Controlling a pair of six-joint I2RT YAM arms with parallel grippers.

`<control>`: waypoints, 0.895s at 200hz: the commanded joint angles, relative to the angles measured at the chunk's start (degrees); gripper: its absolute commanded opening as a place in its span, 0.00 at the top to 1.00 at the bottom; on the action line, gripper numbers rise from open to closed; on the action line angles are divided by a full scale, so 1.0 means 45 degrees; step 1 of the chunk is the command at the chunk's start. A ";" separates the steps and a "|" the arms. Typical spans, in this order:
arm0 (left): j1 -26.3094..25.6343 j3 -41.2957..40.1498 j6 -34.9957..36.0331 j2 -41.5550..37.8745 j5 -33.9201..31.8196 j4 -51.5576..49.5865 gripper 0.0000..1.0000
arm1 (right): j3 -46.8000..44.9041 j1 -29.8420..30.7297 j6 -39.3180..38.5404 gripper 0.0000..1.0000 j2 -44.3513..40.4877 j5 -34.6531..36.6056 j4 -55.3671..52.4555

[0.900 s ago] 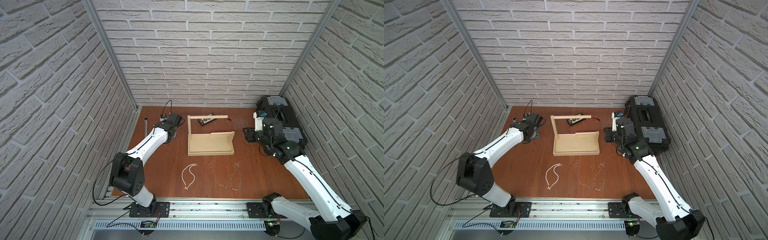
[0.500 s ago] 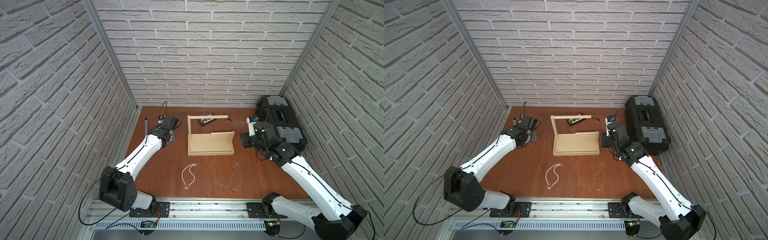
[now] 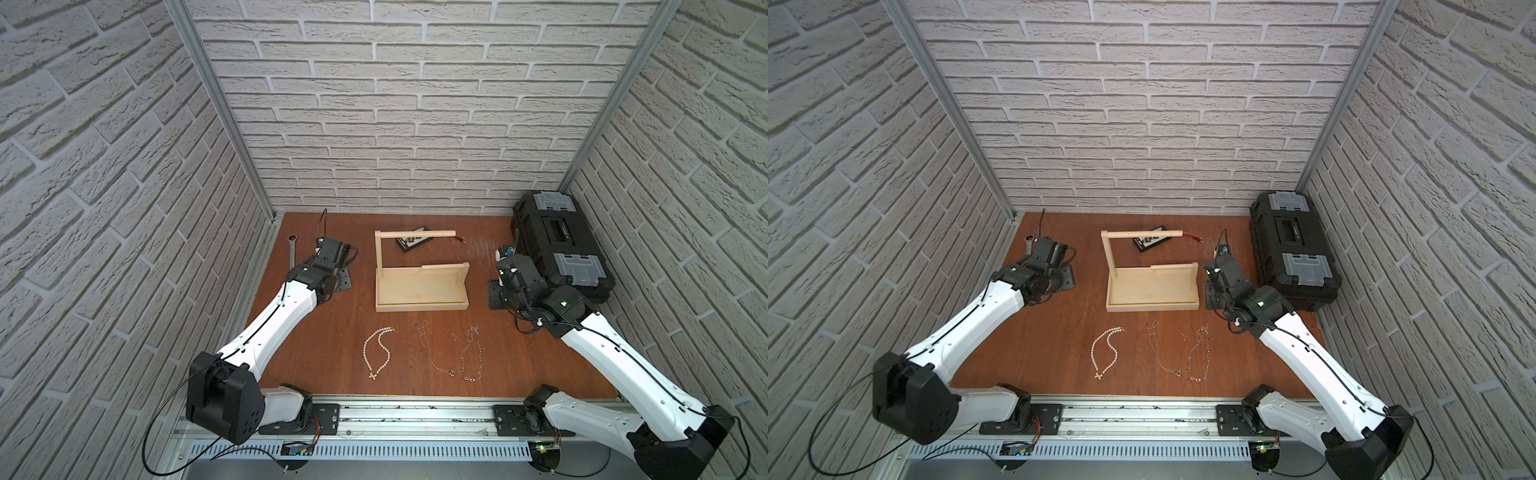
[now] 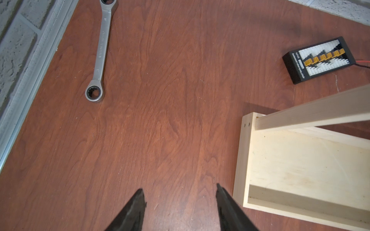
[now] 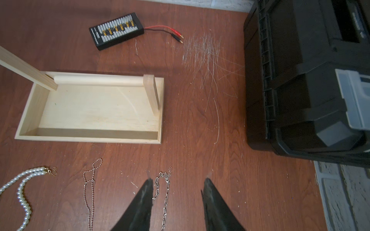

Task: Hang the necklace on the jewelry display stand
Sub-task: Pick up the necklace from the center of the board.

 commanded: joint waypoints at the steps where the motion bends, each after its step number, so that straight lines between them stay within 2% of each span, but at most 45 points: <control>1: 0.0105 -0.0086 -0.0108 -0.0402 0.0130 0.0377 0.40 | -0.0377 0.0593 0.1818 0.55 0.0766 0.0565 -0.1611; 29: 0.0109 -0.0206 -0.0174 -0.0690 0.0148 0.0370 0.40 | -0.1010 0.0885 0.3019 0.53 0.1710 0.0362 -0.2400; 54: 0.0118 -0.0552 -0.0235 -0.0985 0.0308 0.0596 0.41 | -0.1947 0.0908 0.3249 0.53 0.2319 -0.0452 -0.1738; 97: 0.0197 -0.0968 -0.0396 -0.1145 0.0436 0.0702 0.40 | -0.2789 0.0907 0.3267 0.52 0.3586 -0.1016 -0.0459; 134: 0.0245 -0.1202 -0.0663 -0.1192 0.0543 0.0830 0.40 | -0.2751 0.0795 0.2717 0.57 0.5276 -0.1596 0.0677; 179: 0.0364 -0.1477 -0.0791 -0.1331 0.0632 0.0870 0.41 | -0.2789 0.0221 0.2295 0.59 0.5838 -0.1741 0.1494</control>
